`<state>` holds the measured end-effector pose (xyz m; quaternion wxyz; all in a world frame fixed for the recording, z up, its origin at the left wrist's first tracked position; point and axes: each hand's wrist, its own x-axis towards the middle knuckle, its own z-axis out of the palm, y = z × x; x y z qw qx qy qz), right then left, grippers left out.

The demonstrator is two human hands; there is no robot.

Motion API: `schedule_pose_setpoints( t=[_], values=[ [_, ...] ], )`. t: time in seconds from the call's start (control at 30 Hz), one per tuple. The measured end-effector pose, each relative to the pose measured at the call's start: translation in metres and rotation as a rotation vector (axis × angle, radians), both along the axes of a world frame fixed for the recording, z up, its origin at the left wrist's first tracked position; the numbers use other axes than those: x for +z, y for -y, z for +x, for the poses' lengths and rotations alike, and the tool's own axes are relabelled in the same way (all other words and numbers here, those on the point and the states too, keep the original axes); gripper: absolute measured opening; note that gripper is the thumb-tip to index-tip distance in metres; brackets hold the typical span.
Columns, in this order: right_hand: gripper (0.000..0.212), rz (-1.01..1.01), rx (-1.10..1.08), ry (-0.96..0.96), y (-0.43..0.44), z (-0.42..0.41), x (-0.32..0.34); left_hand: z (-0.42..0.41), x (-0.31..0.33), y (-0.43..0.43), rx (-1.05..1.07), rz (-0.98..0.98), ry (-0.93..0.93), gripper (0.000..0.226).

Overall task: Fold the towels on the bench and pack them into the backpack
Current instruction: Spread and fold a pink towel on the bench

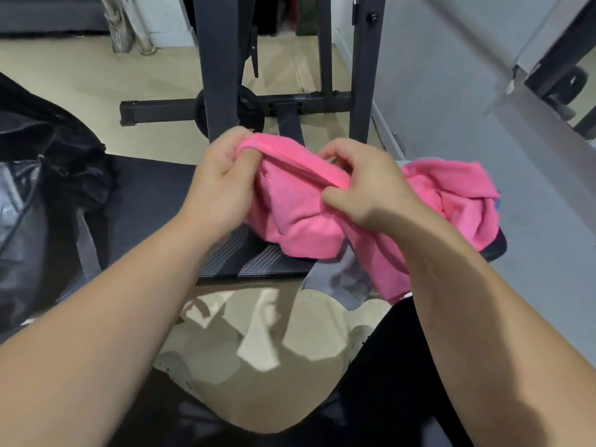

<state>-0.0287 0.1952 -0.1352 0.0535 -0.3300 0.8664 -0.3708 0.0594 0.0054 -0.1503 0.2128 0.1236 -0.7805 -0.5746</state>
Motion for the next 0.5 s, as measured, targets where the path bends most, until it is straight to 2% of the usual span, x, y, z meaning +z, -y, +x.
schedule_pose_setpoints(
  t=[0.1,0.2,0.33,0.4,0.5],
  values=[
    [0.019,0.079,-0.089,-0.103,0.006,0.003,-0.004,0.013,0.012,0.011,0.139,0.091,-0.03,0.029],
    [0.017,0.158,-0.114,-0.156,0.011,0.005,-0.007,0.023,0.018,0.037,0.177,0.124,-0.002,0.025],
    [0.019,0.335,-0.146,-0.178,0.024,0.005,-0.015,0.042,0.006,0.081,-0.014,0.025,0.399,0.031],
    [0.021,0.445,-0.123,-0.137,0.031,0.006,-0.021,0.051,-0.003,0.094,-0.072,0.003,0.52,0.032],
    [0.023,0.431,0.015,-0.022,0.034,0.011,-0.023,0.067,-0.007,0.107,-0.178,0.02,0.653,0.02]
  ],
)
